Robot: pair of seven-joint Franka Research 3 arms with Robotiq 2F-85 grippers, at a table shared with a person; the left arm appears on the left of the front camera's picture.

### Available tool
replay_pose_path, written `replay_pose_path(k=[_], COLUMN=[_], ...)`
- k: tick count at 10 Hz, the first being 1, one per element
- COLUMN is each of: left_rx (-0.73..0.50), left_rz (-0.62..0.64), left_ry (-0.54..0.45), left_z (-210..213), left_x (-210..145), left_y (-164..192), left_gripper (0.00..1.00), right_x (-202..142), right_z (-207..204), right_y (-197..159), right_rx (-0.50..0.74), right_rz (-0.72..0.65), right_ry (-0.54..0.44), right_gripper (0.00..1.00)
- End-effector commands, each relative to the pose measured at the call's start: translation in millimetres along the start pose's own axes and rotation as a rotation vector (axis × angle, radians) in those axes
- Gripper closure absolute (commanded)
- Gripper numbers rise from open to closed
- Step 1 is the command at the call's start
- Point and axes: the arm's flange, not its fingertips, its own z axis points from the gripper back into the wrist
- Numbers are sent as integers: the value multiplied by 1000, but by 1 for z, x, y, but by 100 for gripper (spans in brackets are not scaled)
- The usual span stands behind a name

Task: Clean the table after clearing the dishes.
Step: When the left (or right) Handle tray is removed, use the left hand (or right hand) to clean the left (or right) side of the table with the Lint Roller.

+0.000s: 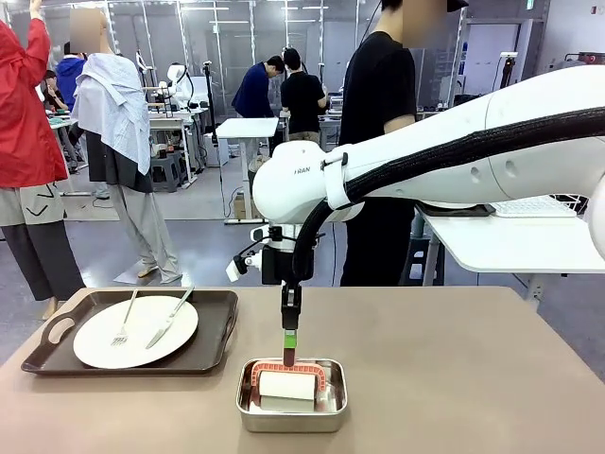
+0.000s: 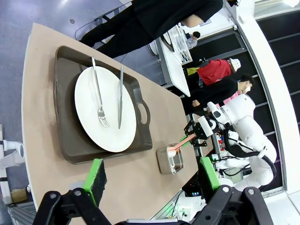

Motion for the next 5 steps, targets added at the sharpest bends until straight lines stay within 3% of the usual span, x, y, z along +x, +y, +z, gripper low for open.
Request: replay_pose_path(k=[1,2,4,5], left_rx=[-10,-10,-10,-10], left_rz=[-14,-14,-14,-14], left_ry=[-1,-1,-1,-1], left_z=[2,2,2,2], left_x=[-1,-1,-1,-1], left_y=[-1,-1,-1,-1], left_gripper=[0,0,0,0], right_x=[0,-6,-24,-42], right_z=[6,21,63,85], right_y=[5,12,40,51], right_rx=[-25,-32,-29,-81], right_rz=[-30,-79,-183,-290], right_ry=[20,-2,-23,-88], right_gripper=[100,94,94,94])
